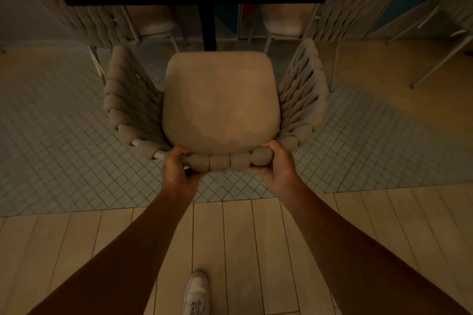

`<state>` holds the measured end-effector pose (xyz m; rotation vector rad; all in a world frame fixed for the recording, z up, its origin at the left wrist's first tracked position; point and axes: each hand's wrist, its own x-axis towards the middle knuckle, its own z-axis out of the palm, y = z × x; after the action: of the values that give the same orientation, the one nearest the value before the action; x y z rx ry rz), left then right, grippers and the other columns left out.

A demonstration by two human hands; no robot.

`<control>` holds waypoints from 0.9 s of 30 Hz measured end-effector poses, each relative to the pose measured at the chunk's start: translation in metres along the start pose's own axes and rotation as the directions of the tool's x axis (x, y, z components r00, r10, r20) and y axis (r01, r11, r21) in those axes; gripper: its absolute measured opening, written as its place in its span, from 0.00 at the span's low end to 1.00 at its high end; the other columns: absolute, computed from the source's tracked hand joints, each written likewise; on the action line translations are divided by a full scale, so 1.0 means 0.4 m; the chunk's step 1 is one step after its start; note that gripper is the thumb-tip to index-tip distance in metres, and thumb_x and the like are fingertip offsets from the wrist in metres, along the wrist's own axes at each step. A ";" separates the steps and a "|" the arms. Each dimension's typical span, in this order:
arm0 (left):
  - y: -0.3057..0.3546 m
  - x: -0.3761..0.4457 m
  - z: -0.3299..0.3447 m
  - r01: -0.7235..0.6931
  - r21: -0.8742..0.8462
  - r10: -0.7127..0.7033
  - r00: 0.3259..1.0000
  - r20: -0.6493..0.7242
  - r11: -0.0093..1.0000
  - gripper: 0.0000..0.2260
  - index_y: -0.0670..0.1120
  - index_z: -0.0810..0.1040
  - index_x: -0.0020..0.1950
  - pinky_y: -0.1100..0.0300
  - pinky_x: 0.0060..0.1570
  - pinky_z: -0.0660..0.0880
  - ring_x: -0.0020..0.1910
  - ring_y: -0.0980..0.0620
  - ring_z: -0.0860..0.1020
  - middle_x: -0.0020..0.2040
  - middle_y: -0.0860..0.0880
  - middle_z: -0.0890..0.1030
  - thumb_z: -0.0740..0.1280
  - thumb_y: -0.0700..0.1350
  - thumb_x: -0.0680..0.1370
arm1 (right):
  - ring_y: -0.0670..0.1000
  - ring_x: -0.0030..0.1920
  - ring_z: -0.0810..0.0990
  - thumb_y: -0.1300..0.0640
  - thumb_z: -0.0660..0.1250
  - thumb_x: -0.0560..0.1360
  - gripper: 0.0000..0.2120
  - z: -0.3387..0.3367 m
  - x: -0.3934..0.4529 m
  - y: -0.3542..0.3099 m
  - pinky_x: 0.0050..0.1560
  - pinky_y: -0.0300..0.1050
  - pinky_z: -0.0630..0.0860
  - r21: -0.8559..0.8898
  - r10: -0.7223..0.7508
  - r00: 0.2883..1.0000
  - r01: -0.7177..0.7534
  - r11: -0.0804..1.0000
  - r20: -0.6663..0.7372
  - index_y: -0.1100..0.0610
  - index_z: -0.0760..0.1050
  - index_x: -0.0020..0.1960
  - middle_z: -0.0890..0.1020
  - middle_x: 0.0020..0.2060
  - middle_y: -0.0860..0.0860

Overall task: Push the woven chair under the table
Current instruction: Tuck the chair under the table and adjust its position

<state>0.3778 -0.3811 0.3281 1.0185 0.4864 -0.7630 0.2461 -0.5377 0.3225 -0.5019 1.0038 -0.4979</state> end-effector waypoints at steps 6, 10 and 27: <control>0.057 0.057 0.025 0.030 0.006 -0.030 1.000 0.008 1.000 0.21 0.41 0.75 0.65 0.40 0.46 0.81 0.58 0.38 0.78 0.59 0.40 0.77 0.68 0.40 0.72 | 0.65 0.57 0.82 0.64 0.69 0.76 0.20 0.058 0.038 -0.009 0.38 0.60 0.84 0.002 -0.012 1.000 0.012 1.000 -0.015 0.63 0.75 0.67 0.78 0.65 0.66; 0.102 0.096 0.029 0.025 0.004 -0.025 0.999 0.022 1.000 0.18 0.41 0.75 0.62 0.43 0.43 0.81 0.58 0.39 0.78 0.58 0.40 0.75 0.67 0.41 0.73 | 0.66 0.55 0.83 0.63 0.70 0.74 0.20 0.117 0.067 -0.022 0.43 0.65 0.83 -0.028 -0.031 1.000 0.031 0.999 -0.001 0.63 0.76 0.65 0.80 0.62 0.66; 0.011 0.065 0.072 -0.051 0.029 0.048 0.994 0.097 0.998 0.11 0.42 0.75 0.56 0.45 0.48 0.83 0.48 0.44 0.81 0.46 0.43 0.79 0.66 0.42 0.74 | 0.62 0.55 0.83 0.64 0.69 0.75 0.20 0.048 0.070 -0.098 0.43 0.63 0.84 -0.022 -0.110 0.990 0.112 0.993 0.089 0.63 0.75 0.67 0.81 0.55 0.60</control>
<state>0.3987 -0.4143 0.3262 1.0140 0.3661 -0.7740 0.2692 -0.5821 0.3364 -0.6012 0.9023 -0.5577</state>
